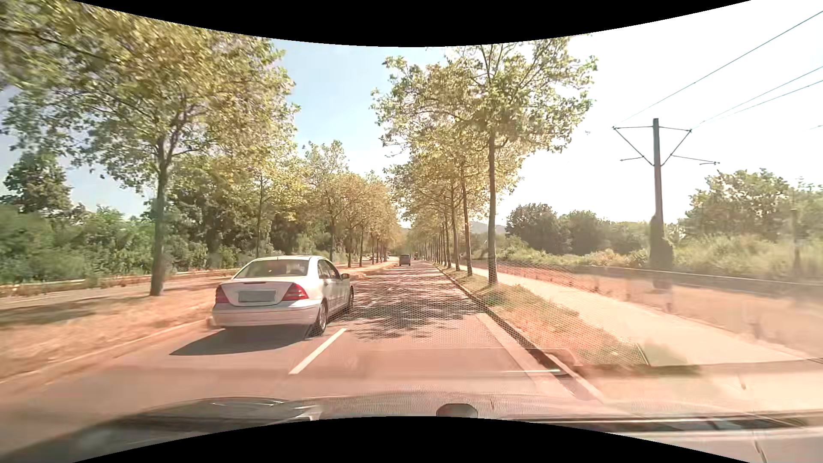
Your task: Follow the waypoints while adhering to traffic rules and regulations
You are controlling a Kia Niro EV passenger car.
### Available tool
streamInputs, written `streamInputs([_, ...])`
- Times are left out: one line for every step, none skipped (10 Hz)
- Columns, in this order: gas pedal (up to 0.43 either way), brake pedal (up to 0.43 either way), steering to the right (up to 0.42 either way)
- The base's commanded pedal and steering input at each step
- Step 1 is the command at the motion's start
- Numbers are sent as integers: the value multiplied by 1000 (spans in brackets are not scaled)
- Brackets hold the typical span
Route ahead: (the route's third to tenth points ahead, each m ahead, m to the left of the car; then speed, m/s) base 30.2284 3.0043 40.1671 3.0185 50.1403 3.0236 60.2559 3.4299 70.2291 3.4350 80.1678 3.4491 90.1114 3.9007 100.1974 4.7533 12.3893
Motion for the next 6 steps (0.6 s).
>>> streamInputs([87,0,0])
streamInputs([87,0,0])
streamInputs([87,0,0])
streamInputs([87,0,0])
streamInputs([87,0,0])
streamInputs([87,0,0])
